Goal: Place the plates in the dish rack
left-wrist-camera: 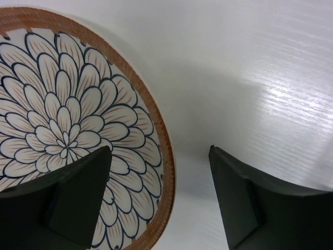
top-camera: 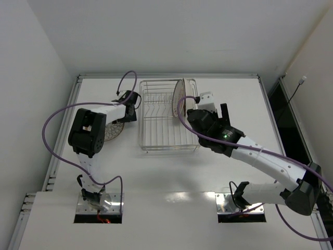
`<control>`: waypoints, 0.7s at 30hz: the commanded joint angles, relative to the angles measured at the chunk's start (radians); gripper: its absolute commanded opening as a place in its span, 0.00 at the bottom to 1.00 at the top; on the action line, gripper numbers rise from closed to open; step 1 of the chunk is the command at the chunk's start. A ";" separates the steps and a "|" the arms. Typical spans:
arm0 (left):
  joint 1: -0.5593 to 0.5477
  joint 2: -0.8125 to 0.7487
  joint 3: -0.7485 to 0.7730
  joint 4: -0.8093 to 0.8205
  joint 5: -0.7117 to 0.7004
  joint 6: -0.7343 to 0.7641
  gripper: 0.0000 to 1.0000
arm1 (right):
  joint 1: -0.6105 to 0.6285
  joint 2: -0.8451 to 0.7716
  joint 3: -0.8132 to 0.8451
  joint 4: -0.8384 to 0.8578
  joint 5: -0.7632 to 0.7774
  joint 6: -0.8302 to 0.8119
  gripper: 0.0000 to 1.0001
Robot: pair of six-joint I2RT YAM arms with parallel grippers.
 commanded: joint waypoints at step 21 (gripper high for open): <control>-0.004 -0.088 -0.059 -0.018 0.108 -0.005 0.00 | 0.005 -0.022 0.016 -0.006 0.004 0.029 1.00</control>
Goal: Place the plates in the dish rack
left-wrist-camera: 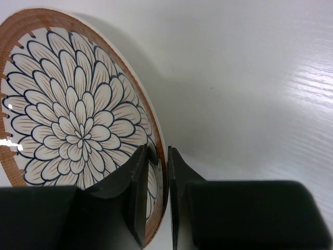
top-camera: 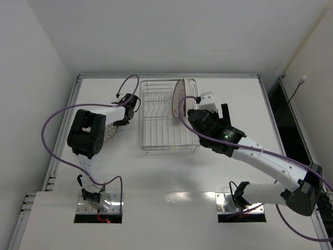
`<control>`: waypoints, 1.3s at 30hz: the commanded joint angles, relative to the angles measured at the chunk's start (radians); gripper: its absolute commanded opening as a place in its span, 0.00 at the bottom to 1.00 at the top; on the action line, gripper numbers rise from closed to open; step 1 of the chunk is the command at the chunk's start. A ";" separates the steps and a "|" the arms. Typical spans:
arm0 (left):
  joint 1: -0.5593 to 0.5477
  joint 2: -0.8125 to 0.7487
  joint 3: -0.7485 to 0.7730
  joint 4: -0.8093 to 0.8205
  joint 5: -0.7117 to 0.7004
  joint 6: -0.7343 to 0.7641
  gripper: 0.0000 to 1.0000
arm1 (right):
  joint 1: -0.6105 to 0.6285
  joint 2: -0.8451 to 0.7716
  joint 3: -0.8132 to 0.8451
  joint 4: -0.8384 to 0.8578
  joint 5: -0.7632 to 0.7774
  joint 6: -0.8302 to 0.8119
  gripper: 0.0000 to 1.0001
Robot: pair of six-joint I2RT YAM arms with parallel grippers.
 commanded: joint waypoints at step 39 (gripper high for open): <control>0.003 -0.578 0.215 0.261 0.891 0.001 0.00 | 0.004 -0.091 -0.062 -0.039 -0.022 0.079 1.00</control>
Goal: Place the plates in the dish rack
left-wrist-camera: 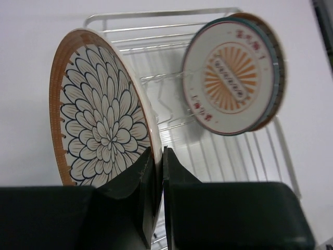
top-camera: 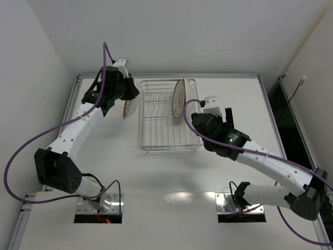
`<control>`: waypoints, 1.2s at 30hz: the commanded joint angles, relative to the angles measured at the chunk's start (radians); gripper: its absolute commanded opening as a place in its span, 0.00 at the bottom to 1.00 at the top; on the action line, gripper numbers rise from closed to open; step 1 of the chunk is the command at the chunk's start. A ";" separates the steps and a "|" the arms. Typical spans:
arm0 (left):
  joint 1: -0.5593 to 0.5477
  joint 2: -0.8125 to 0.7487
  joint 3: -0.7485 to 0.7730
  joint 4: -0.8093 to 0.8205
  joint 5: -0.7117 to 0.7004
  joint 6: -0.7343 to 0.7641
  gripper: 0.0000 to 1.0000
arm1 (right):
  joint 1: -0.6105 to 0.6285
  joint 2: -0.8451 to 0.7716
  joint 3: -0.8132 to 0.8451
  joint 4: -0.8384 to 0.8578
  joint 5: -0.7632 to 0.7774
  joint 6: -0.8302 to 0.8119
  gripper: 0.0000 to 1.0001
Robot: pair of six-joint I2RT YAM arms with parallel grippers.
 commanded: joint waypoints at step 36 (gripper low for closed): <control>-0.177 0.256 -0.008 0.883 0.224 -0.413 0.00 | -0.007 -0.087 -0.090 0.022 -0.017 0.055 1.00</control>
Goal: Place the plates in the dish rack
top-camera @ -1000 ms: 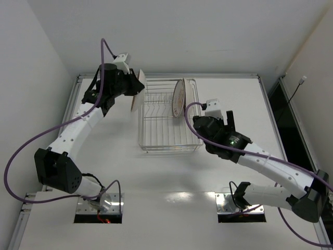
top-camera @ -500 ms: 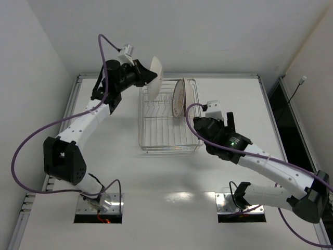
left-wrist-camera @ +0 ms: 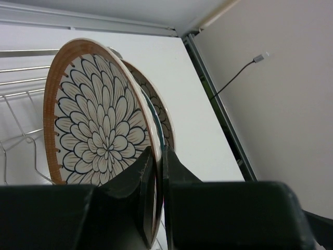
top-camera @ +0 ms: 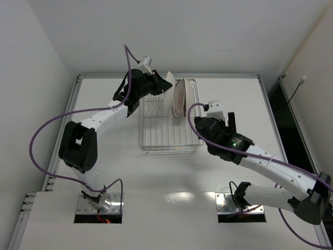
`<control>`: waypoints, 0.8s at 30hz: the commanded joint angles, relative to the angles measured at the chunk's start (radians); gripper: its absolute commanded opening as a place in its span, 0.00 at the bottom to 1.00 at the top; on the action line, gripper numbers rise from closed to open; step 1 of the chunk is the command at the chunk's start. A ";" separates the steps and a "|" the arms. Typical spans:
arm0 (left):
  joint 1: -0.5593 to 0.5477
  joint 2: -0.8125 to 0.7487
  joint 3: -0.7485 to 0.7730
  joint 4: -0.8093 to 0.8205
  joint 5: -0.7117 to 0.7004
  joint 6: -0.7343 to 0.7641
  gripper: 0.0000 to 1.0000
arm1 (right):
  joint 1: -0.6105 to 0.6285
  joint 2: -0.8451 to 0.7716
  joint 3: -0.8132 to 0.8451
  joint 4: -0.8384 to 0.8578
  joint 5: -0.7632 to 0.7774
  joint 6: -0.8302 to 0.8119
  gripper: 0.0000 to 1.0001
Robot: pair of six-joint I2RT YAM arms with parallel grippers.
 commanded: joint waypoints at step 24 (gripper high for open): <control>-0.056 -0.151 -0.084 0.372 -0.185 -0.236 0.00 | -0.004 -0.008 -0.015 0.017 -0.001 0.025 1.00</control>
